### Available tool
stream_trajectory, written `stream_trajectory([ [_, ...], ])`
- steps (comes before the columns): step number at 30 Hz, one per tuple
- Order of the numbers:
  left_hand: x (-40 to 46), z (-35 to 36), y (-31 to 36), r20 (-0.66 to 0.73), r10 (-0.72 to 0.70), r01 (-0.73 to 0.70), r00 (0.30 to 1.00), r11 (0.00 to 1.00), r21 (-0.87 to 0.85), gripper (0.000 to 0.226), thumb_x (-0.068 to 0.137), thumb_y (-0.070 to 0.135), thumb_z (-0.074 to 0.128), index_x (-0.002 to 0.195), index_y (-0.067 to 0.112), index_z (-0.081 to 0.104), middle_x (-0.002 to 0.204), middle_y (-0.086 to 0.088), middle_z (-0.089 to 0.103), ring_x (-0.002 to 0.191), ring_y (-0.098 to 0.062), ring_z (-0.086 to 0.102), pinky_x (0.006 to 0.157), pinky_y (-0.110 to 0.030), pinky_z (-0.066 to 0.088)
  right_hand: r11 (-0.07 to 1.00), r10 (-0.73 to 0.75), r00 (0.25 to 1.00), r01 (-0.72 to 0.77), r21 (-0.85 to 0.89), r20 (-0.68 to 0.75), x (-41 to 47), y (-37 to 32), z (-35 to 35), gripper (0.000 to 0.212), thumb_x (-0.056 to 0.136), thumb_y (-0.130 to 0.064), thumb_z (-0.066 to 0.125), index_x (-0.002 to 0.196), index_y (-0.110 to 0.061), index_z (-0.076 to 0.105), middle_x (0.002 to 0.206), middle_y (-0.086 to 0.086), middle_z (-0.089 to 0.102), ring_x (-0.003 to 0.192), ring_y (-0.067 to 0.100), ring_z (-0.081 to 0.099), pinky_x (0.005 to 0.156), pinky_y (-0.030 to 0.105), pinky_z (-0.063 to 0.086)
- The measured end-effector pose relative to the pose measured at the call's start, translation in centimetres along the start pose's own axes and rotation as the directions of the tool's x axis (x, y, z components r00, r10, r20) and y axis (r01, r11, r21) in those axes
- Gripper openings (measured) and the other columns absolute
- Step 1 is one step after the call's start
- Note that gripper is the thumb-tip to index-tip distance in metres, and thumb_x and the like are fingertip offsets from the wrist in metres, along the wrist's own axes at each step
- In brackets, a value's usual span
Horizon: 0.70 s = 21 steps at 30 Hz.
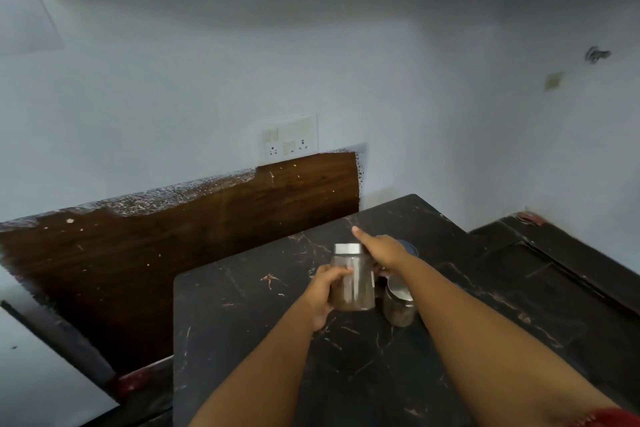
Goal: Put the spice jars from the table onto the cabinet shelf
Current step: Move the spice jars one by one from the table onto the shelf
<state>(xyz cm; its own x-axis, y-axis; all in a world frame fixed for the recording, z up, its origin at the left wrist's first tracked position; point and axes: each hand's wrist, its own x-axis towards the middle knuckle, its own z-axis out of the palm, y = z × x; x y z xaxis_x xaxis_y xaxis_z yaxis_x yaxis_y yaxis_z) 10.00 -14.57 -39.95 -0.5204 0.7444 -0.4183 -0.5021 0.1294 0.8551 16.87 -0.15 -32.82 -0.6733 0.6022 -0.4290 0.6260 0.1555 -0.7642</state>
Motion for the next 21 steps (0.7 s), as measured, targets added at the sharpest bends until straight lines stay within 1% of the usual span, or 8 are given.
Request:
stream_trajectory([
  [1, 0.0, 0.3, 0.7, -0.003, 0.024, -0.024, 1.0, 0.998, -0.056, 0.073, 0.068, 0.041, 0.08, 0.132, 0.019, 0.051, 0.125, -0.014, 0.064, 0.114, -0.033, 0.062, 0.1, -0.052, 0.049, 0.987, 0.0, 0.999, -0.006, 0.162, 0.038, 0.3, -0.2, -0.1, 0.073, 0.081, -0.076, 0.046, 0.116, -0.014, 0.064, 0.111, 0.009, 0.067, 0.1, 0.025, 0.063, 0.096, 0.045, 0.05],
  [3, 0.0, 0.9, 1.9, -0.01, 0.087, -0.088, 0.996, 0.98, -0.177, 0.064, 0.074, 0.04, 0.072, 0.131, 0.015, 0.056, 0.123, -0.016, 0.066, 0.115, -0.034, 0.062, 0.099, -0.049, 0.049, 0.917, 0.006, 0.996, -0.043, 0.397, 0.093, 0.4, -0.6, -0.2, 0.067, 0.083, -0.072, 0.05, 0.116, -0.015, 0.063, 0.111, 0.01, 0.066, 0.101, 0.027, 0.062, 0.096, 0.046, 0.05],
  [6, -0.4, 2.2, 3.7, -0.021, 0.129, -0.128, 0.991, 0.926, -0.355, 0.055, 0.084, 0.042, 0.06, 0.13, 0.011, 0.058, 0.124, -0.02, 0.065, 0.113, -0.035, 0.062, 0.088, -0.045, 0.054, 0.797, -0.016, 0.977, -0.115, 0.593, 0.21, -0.1, -1.3, -0.5, 0.06, 0.084, -0.067, 0.054, 0.117, -0.017, 0.061, 0.114, 0.012, 0.065, 0.105, 0.029, 0.061, 0.086, 0.042, 0.054],
  [8, -0.3, 3.0, 4.4, -0.052, 0.126, -0.136, 0.991, 0.899, -0.416, 0.056, 0.087, 0.048, 0.056, 0.129, 0.011, 0.058, 0.125, -0.023, 0.063, 0.114, -0.037, 0.061, 0.086, -0.045, 0.056, 0.753, -0.068, 0.957, -0.136, 0.644, 0.282, -0.1, -1.8, -0.9, 0.056, 0.084, -0.064, 0.057, 0.117, -0.018, 0.061, 0.115, 0.013, 0.066, 0.105, 0.03, 0.063, 0.082, 0.041, 0.056],
  [12, 0.7, 4.1, 5.0, -0.161, 0.125, -0.18, 0.979, 0.901, -0.395, 0.057, 0.089, 0.052, 0.052, 0.129, 0.011, 0.059, 0.12, -0.022, 0.067, 0.117, -0.037, 0.06, 0.099, -0.048, 0.049, 0.736, -0.127, 0.937, -0.13, 0.664, 0.325, 0.3, -2.8, -1.9, 0.054, 0.085, -0.058, 0.061, 0.117, -0.014, 0.064, 0.101, 0.015, 0.073, 0.093, 0.031, 0.07, 0.082, 0.043, 0.057],
  [14, 0.8, 4.7, 5.8, -0.208, 0.128, -0.197, 0.97, 0.914, -0.355, 0.055, 0.094, 0.051, 0.046, 0.13, 0.011, 0.058, 0.118, -0.021, 0.068, 0.111, -0.035, 0.064, 0.093, -0.045, 0.053, 0.722, -0.136, 0.936, -0.13, 0.679, 0.323, 0.7, -3.4, -2.3, 0.052, 0.087, -0.055, 0.061, 0.117, -0.013, 0.064, 0.095, 0.015, 0.074, 0.09, 0.031, 0.071, 0.081, 0.043, 0.058],
  [17, 1.0, 5.3, 7.0, -0.25, 0.118, -0.199, 0.961, 0.923, -0.33, 0.054, 0.099, 0.053, 0.036, 0.128, 0.013, 0.059, 0.113, -0.02, 0.07, 0.101, -0.031, 0.069, 0.077, -0.039, 0.058, 0.661, -0.157, 0.946, -0.114, 0.742, 0.285, 1.3, -3.9, -2.7, 0.045, 0.09, -0.049, 0.061, 0.116, -0.012, 0.063, 0.097, 0.016, 0.071, 0.093, 0.032, 0.069, 0.082, 0.047, 0.057],
  [21, 1.1, 6.7, 8.5, -0.206, 0.166, -0.225, 0.964, 0.924, -0.309, 0.056, 0.095, 0.061, 0.039, 0.117, 0.016, 0.063, 0.1, -0.015, 0.075, 0.09, -0.025, 0.073, 0.075, -0.037, 0.059, 0.612, -0.187, 0.942, -0.11, 0.783, 0.279, 1.8, -4.8, -3.8, 0.027, 0.094, -0.04, 0.058, 0.104, -0.016, 0.061, 0.106, 0.017, 0.066, 0.098, 0.034, 0.066, 0.087, 0.051, 0.054],
])
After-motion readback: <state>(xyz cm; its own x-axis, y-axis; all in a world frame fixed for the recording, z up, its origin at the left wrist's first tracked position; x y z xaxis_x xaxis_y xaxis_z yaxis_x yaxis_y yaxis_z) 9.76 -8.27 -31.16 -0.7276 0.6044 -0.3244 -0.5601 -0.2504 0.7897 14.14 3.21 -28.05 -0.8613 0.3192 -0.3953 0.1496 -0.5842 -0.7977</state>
